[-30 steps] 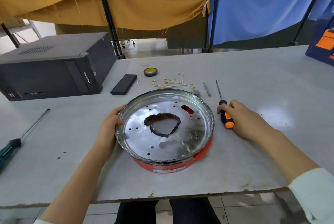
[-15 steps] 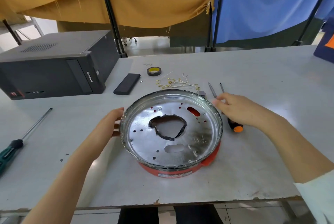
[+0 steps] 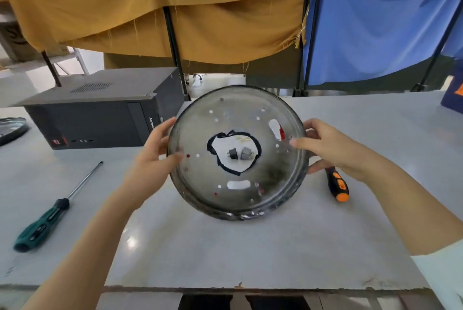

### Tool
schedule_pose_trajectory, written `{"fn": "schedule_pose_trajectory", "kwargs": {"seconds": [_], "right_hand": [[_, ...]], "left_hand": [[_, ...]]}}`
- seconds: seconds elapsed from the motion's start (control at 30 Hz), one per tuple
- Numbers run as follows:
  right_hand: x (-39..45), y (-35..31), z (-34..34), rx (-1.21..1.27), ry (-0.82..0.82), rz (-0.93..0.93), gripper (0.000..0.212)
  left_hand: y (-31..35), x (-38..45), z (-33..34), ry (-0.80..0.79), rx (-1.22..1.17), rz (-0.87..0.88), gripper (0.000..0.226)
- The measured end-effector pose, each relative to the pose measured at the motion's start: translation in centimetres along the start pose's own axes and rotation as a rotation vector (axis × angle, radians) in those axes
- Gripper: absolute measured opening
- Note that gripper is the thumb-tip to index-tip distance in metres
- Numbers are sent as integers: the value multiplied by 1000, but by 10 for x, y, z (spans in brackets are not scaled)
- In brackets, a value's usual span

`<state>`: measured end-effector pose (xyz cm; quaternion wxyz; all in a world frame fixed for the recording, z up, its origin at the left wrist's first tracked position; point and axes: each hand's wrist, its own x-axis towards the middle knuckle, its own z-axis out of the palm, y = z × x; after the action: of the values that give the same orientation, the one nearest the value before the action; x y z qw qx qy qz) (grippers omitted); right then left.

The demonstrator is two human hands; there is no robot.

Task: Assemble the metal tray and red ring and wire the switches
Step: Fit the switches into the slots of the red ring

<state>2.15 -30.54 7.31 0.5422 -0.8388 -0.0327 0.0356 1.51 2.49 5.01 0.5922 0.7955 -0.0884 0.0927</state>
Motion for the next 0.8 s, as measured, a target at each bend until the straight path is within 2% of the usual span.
{"fn": "schedule_pose_trajectory", "kwargs": {"seconds": [0.13, 0.23, 0.33, 0.4, 0.5, 0.53, 0.57, 0.63, 0.7, 0.8], "right_hand": [[-11, 4, 8, 260, -155, -37, 83], [-17, 18, 21, 450, -152, -70, 95], [-18, 25, 32, 543, -23, -61, 84], [-19, 25, 37, 517, 26, -103, 74], [-23, 26, 45, 398, 65, -129, 55], [-24, 28, 48, 385, 74, -128, 43], [-25, 32, 50, 398, 77, -134, 34], [-30, 46, 55, 440, 84, -137, 38], [-36, 61, 61, 416, 110, -141, 53], [-40, 77, 68, 353, 94, -111, 36]], "left_hand": [[0, -7, -8, 39, -74, 93, 79], [-5, -19, -4, 39, -170, 124, 79], [-6, -30, -4, -45, -366, 204, 47], [-5, -35, 2, -67, -513, 140, 34], [-11, -40, 15, -5, -465, 24, 13], [-16, -42, 19, 2, -445, -9, 11], [-22, -45, 22, 6, -437, -39, 22], [-34, -51, 24, 5, -462, -90, 38], [-44, -57, 26, -28, -440, -137, 38], [-50, -61, 35, -59, -289, -162, 39]]}}
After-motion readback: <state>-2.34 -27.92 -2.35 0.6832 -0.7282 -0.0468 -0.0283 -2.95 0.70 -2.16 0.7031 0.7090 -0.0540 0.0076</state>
